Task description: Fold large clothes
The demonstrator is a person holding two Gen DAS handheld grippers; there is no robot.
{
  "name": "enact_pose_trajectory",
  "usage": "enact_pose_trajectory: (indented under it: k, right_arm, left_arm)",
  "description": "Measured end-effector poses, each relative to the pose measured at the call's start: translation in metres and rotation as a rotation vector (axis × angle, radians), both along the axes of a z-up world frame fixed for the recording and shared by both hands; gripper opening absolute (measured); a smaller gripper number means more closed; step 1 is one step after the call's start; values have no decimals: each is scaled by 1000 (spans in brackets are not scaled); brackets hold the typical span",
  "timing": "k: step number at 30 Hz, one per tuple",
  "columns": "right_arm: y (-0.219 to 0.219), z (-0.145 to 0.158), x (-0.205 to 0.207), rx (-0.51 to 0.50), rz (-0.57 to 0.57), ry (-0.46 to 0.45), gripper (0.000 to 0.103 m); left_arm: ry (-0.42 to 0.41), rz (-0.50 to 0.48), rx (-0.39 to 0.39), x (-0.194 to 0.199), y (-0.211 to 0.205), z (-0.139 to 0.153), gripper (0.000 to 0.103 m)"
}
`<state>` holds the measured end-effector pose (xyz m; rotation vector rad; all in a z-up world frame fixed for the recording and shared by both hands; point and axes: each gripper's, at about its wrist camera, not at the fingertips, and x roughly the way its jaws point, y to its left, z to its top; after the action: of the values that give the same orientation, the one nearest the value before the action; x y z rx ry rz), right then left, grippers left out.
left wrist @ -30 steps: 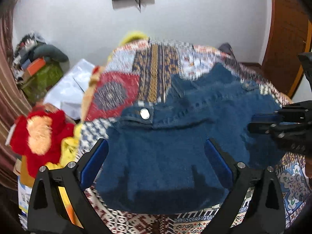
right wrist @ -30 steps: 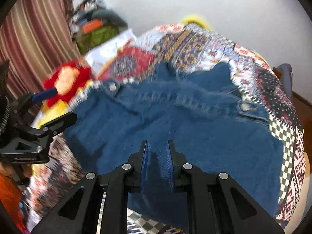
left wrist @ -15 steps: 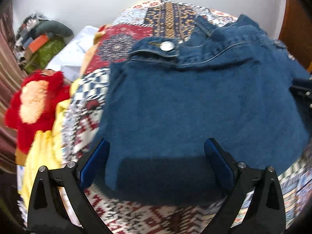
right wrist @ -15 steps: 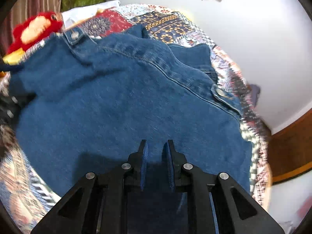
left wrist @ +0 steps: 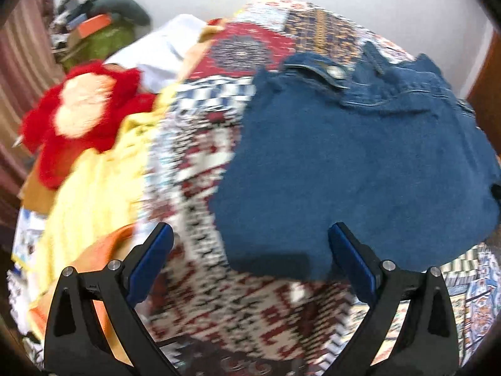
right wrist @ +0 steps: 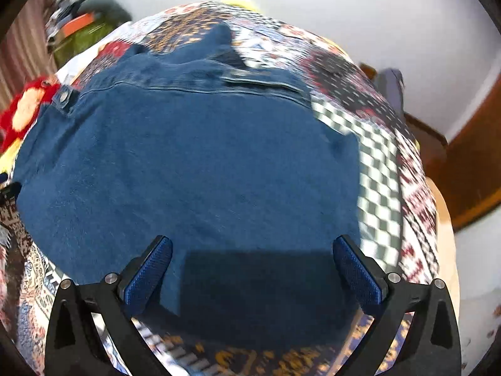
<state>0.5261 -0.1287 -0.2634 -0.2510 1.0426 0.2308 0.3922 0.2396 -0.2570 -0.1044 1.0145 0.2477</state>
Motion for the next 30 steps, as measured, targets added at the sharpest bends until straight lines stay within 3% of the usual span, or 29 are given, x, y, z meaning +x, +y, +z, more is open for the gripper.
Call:
enact_pose_trajectory:
  k: [7, 11, 20, 25, 30]
  right_arm:
    - [-22, 18, -19, -39, -29, -35, 103]
    - [-24, 38, -29, -2, -17, -73, 103]
    - [8, 90, -48, 91, 57, -187, 103]
    - [36, 87, -44, 151, 88, -138, 103]
    - [66, 54, -33, 153, 149, -51, 103]
  left_arm:
    - [-4, 55, -16, -37, 18, 12, 101]
    - [-49, 70, -77, -51, 17, 29, 101]
    - [-131, 17, -243, -39, -21, 47, 101]
    - [-102, -27, -346, -22, -41, 31, 101]
    - [-70, 17, -495, -7, -42, -3, 101]
